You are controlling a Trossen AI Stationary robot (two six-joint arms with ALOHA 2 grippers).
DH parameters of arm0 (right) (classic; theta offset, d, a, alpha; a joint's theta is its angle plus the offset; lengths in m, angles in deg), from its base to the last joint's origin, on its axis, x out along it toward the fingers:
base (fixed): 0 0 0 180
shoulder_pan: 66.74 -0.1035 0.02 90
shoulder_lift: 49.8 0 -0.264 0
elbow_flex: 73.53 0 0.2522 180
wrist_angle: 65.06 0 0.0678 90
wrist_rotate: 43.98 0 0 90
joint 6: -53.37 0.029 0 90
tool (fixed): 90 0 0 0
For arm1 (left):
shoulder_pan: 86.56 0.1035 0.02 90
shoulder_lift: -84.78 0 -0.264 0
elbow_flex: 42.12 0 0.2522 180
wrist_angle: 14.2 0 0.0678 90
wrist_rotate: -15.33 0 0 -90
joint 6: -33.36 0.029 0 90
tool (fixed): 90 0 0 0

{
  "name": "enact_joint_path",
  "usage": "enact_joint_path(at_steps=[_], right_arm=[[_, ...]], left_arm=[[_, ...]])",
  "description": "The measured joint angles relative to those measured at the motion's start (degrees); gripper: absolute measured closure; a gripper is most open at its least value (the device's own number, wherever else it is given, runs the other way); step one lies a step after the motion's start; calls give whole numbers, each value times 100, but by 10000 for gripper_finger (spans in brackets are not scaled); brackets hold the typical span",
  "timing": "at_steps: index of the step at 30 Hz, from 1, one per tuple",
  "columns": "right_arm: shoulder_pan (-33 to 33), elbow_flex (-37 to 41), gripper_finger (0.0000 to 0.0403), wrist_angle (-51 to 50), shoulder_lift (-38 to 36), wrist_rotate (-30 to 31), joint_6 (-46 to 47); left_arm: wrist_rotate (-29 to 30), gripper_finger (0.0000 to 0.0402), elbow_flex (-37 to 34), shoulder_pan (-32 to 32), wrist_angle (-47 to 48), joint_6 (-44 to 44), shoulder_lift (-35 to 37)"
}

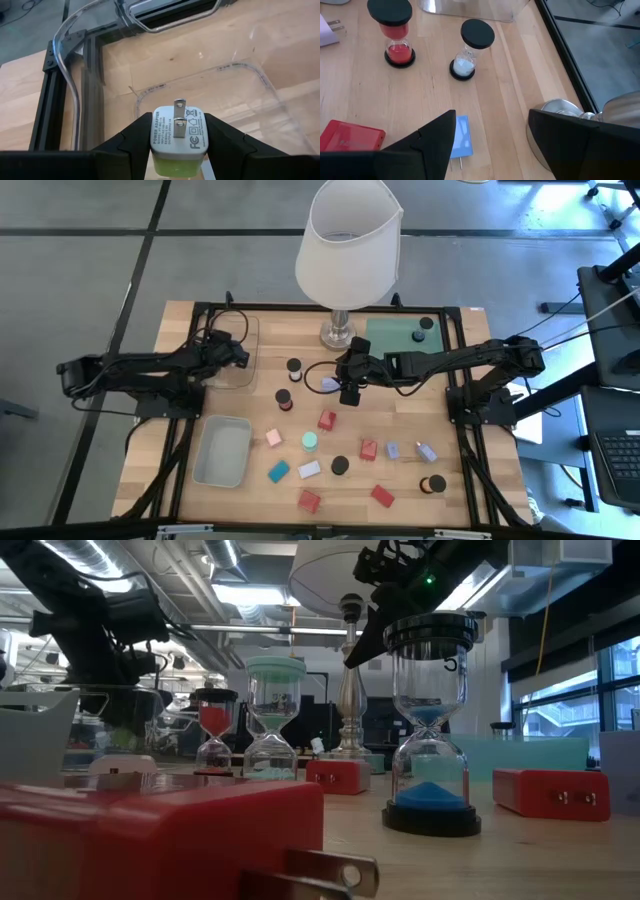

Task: Pick & Place Office items
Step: Put the green charger adapter into the transparent bin

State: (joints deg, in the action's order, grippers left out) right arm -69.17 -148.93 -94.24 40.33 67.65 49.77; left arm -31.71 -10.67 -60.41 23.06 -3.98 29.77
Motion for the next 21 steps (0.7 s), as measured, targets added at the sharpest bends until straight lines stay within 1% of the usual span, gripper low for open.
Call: enact_joint_path(at_steps=[6, 9, 11, 13, 18, 20, 21], right_arm=[[0, 0, 150, -4, 0, 0, -23], [-30, 0, 150, -124, 0, 3, 172], [-86, 0, 150, -295, 0, 119, 375], [-195, 0, 150, -467, 0, 422, 624], [-567, 0, 150, -648, 0, 1678, 920], [-687, 0, 150, -618, 0, 1904, 878], [-729, 0, 150, -584, 0, 1915, 834]], left_arm=[[-42, 241, 0, 101, -2, 20, -202], [-24, 239, 0, 101, -4, 70, -249], [-37, 239, 0, 101, -4, 113, -249], [-41, 239, 0, 101, -4, 116, -249], [-42, 238, 0, 101, -3, 116, -249], [-36, 238, 0, 101, -3, 114, -249], [-37, 238, 0, 101, -3, 114, -249]])
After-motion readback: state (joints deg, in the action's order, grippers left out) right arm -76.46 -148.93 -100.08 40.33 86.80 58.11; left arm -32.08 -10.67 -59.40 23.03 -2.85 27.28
